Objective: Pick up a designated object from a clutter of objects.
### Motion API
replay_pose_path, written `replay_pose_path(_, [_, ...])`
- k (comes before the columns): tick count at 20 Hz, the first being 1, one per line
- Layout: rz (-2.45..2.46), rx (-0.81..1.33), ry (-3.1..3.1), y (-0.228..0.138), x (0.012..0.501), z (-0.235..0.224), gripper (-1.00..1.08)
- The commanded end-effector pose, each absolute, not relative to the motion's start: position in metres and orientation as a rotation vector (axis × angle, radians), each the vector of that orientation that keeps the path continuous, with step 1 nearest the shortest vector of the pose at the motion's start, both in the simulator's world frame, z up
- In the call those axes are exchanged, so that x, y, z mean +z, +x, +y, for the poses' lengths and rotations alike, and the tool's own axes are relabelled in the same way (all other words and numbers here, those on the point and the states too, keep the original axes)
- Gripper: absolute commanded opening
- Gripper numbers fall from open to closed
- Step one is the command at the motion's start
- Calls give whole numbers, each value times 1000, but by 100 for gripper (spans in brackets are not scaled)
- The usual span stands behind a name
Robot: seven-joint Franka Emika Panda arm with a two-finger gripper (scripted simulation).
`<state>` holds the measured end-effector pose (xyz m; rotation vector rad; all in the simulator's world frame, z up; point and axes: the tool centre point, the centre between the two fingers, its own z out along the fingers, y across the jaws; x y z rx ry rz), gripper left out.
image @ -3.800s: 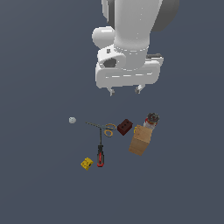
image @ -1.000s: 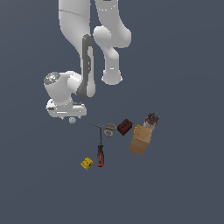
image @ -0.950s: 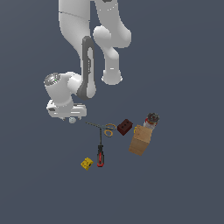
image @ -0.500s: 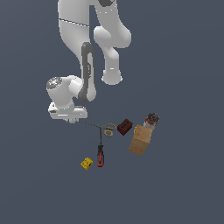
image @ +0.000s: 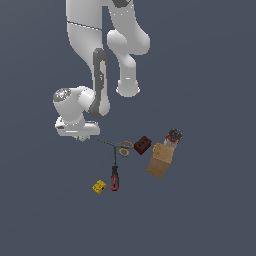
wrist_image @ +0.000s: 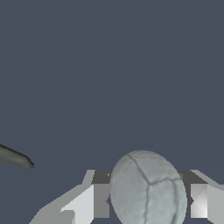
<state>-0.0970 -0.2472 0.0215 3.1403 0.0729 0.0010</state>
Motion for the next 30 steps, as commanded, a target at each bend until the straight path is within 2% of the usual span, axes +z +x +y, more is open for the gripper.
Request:
replay_pose_path(1, [73,1,3140,-96,22,-247,-100])
replay_pose_path(13, [73,1,3140,-70,69,-240,-100])
replay_pose_path(30, [73,0,3139,16,216,-217,-100])
